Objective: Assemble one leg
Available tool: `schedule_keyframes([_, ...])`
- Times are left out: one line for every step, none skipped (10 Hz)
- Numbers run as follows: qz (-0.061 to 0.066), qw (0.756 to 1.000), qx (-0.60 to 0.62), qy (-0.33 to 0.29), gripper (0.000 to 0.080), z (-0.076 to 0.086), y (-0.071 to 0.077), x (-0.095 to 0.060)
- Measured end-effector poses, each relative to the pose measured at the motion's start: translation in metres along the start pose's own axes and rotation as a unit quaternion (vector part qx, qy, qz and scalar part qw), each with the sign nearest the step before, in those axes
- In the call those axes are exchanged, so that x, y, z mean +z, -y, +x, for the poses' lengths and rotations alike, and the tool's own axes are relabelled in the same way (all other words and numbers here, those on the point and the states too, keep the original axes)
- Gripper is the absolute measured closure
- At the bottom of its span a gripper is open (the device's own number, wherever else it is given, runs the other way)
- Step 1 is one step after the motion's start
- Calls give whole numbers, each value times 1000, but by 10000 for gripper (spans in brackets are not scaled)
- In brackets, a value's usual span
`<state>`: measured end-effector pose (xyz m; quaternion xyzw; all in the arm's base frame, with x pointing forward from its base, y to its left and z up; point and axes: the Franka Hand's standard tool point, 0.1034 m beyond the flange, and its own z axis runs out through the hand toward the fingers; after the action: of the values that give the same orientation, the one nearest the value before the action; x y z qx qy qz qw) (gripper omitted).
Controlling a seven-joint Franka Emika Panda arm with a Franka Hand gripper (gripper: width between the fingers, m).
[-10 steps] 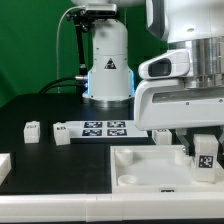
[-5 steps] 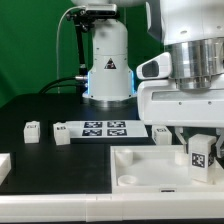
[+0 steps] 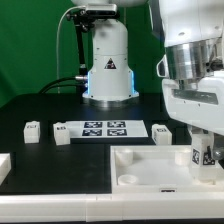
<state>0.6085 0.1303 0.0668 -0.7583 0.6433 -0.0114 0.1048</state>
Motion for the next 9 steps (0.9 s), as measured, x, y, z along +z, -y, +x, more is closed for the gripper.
schedule_keyframes([1,999,53,3,503,-1,0,0])
schedule_keyframes([2,995,100,8,503,-1,0,0])
schedule_keyframes([2,994,109,10,503,-2,0,0])
schedule_keyframes([2,995,101,10,329,-2,0,0])
schedule_keyframes([2,997,71,10,206,-2,0,0])
schedule_keyframes([2,999,48,10,206,-2,0,0])
schedule_keyframes([3,1000,10,8,162,-1,0,0])
schedule_keyframes([1,995,-104,2,162,2,0,0])
schedule_keyframes([-1,987,-161,-1,152,1,1,-1])
